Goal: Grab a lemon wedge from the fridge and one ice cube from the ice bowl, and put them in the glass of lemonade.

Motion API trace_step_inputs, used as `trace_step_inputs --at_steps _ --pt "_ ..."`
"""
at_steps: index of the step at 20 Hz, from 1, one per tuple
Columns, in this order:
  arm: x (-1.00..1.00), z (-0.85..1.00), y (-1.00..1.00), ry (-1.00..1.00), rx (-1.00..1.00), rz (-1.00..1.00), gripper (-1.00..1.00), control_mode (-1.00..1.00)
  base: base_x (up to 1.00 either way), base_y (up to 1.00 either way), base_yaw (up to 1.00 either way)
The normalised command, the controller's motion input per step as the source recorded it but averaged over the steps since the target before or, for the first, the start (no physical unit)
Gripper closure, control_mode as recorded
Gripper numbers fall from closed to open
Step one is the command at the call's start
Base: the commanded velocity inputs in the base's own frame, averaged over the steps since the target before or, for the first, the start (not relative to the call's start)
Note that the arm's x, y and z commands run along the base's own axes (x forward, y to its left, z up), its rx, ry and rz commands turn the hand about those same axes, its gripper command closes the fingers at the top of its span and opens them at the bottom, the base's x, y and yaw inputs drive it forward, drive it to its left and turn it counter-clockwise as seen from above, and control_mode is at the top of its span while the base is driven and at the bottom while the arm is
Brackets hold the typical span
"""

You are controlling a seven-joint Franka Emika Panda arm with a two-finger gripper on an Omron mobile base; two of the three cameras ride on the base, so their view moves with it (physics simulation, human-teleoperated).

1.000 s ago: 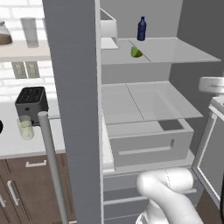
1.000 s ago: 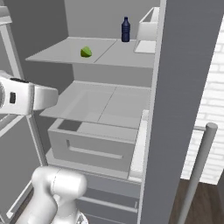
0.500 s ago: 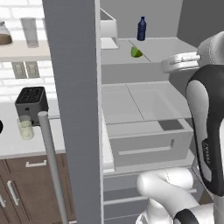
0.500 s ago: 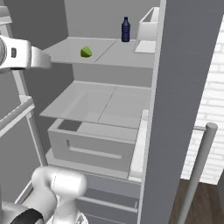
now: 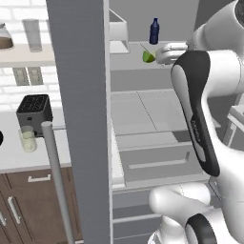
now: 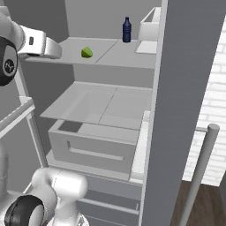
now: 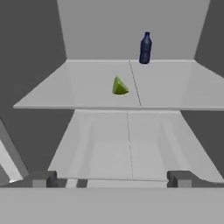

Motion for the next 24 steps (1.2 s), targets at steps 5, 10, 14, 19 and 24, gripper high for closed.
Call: trace_step_inputs --at_steps 5,10,14,19,24 --pt "0.84 -0.01 -0.30 0.00 0.02 0.00 -1.00 -1.00 0.00 0.00 0.00" --pt "0.92 -0.13 0.00 0.05 0.00 0.00 -1.00 -1.00 0.00 0.00 0.00" --pt "0.89 -0.50 0.00 0.09 0.00 0.00 -1.00 -1.00 0.00 0.00 0.00" --pt "0.84 -0.19 0.00 0.10 0.00 0.00 -1.00 -1.00 0.00 0.00 0.00" --pt "0.61 -0.01 0.00 0.15 0.00 0.00 -1.00 -1.00 0.00 0.00 0.00"
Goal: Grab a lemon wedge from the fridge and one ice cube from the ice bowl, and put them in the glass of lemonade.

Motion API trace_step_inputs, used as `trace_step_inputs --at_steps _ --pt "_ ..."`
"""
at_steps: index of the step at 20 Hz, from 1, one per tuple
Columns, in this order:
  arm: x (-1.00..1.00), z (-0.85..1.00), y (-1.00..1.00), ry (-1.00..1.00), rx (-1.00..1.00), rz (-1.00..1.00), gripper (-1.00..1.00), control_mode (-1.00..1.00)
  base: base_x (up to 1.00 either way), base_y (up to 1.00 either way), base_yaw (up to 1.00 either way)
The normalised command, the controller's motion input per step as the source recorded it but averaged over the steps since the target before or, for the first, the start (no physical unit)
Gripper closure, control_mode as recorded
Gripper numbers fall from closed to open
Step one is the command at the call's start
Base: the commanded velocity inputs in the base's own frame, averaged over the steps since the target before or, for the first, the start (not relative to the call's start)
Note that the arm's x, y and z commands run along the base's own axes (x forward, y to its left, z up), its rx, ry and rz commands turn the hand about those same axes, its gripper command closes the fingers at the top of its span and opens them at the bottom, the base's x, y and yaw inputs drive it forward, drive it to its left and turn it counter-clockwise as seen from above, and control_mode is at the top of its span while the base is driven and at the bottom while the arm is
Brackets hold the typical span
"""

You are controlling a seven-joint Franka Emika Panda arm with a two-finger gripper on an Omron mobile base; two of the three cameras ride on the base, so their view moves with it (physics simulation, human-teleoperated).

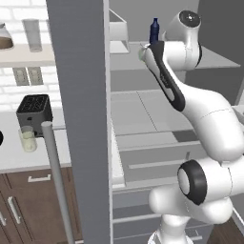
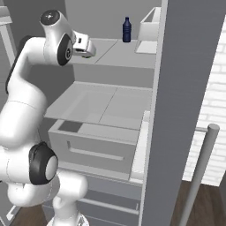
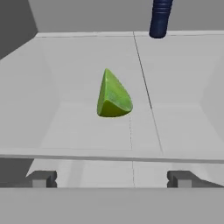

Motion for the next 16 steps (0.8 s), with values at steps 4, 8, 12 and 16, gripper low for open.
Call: trace_step_inputs --at_steps 4,8,12,16 --pt "0.17 0.02 0.00 0.06 0.00 0.00 -1.00 -1.00 0.00 0.00 0.00" --pt "0.00 0.00 0.00 -0.03 0.00 0.00 -1.00 -1.00 0.00 0.00 0.00" --pt "0.09 -0.10 0.00 -0.12 0.00 0.00 -1.00 -1.00 0.00 0.00 0.00" --pt "0.34 -0.09 0.08 -0.11 0.00 0.00 -1.00 -1.00 0.00 0.00 0.00"
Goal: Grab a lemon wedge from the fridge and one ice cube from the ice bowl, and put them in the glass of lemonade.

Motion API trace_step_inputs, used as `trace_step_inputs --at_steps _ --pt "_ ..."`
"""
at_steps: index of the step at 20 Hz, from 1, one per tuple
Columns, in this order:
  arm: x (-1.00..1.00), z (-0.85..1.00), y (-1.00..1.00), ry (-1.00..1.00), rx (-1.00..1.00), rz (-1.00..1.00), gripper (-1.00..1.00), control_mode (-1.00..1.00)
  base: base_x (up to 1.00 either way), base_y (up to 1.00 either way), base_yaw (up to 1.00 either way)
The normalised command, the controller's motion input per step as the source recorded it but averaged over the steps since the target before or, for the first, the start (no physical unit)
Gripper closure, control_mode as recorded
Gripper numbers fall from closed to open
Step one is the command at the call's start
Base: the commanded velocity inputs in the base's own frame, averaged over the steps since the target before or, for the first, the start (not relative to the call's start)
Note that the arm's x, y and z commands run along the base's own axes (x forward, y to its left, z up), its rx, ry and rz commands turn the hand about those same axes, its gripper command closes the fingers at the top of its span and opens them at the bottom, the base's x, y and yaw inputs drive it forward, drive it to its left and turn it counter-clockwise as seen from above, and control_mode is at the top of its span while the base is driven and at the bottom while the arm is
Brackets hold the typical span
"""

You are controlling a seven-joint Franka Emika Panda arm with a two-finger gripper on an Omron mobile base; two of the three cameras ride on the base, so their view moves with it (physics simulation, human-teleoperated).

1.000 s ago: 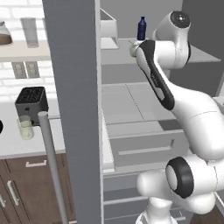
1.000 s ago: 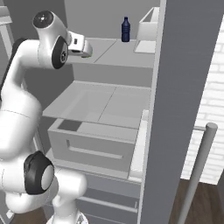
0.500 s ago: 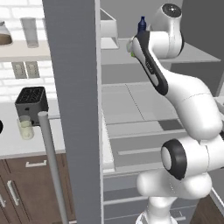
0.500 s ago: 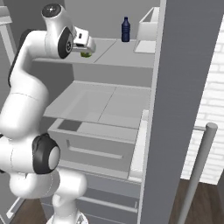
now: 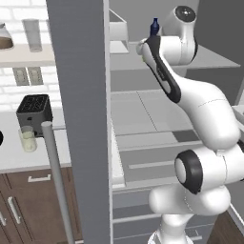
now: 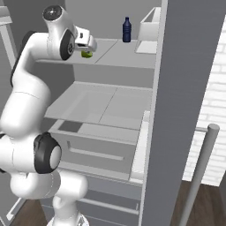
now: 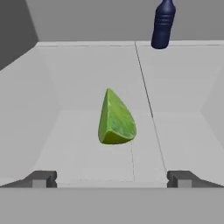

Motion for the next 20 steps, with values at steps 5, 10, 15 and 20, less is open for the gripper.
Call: trace_step_inputs --at_steps 5,10,15,20 --pt "0.42 -0.15 0.10 -0.01 0.00 0.00 -1.00 -1.00 0.00 0.00 0.00" --pt "0.45 0.00 0.00 0.04 -0.01 0.00 -1.00 -1.00 0.00 0.00 0.00" --pt "0.04 0.00 -0.14 0.00 0.00 0.00 -1.00 -1.00 0.00 0.00 0.00" --pt "0.14 -0.01 0.00 0.00 0.00 0.00 -1.00 -1.00 0.00 0.00 0.00"
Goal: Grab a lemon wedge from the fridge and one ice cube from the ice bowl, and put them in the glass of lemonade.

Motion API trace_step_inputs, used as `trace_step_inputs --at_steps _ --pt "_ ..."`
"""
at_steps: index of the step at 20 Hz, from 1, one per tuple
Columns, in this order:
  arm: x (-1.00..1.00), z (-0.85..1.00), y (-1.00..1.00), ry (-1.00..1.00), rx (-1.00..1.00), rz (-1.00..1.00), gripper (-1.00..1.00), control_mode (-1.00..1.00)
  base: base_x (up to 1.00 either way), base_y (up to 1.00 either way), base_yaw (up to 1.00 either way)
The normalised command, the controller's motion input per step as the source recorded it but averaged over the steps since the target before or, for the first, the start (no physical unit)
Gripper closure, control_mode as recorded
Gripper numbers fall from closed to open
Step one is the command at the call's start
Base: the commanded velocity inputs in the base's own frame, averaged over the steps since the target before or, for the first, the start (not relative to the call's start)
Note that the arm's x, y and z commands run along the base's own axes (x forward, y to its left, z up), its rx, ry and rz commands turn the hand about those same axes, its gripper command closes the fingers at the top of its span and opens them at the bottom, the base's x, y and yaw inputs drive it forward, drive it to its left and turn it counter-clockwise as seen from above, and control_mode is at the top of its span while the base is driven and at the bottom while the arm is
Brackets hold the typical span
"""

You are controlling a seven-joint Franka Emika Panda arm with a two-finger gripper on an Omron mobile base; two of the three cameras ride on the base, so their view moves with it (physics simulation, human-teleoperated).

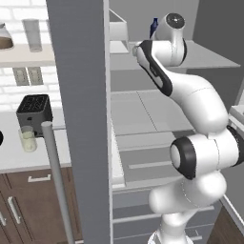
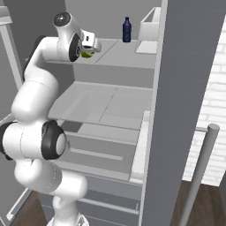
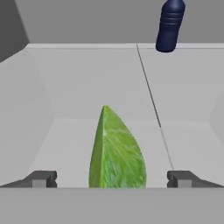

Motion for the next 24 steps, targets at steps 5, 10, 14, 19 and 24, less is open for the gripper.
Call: trace_step_inputs --at_steps 5,10,14,19,24 --pt "0.34 0.00 0.00 0.08 -0.01 0.00 -1.00 -1.00 0.00 0.00 0.00" --pt "0.08 0.00 0.00 0.10 0.00 0.00 -1.00 -1.00 0.00 0.00 0.00" --pt "0.00 -0.19 0.00 0.07 0.00 0.00 -1.00 -1.00 0.00 0.00 0.00" --pt "0.00 -0.33 -0.04 0.04 0.00 0.00 -1.00 -1.00 0.00 0.00 0.00" --pt "0.00 -0.28 -0.10 0.00 0.00 0.00 -1.00 -1.00 0.00 0.00 0.00"
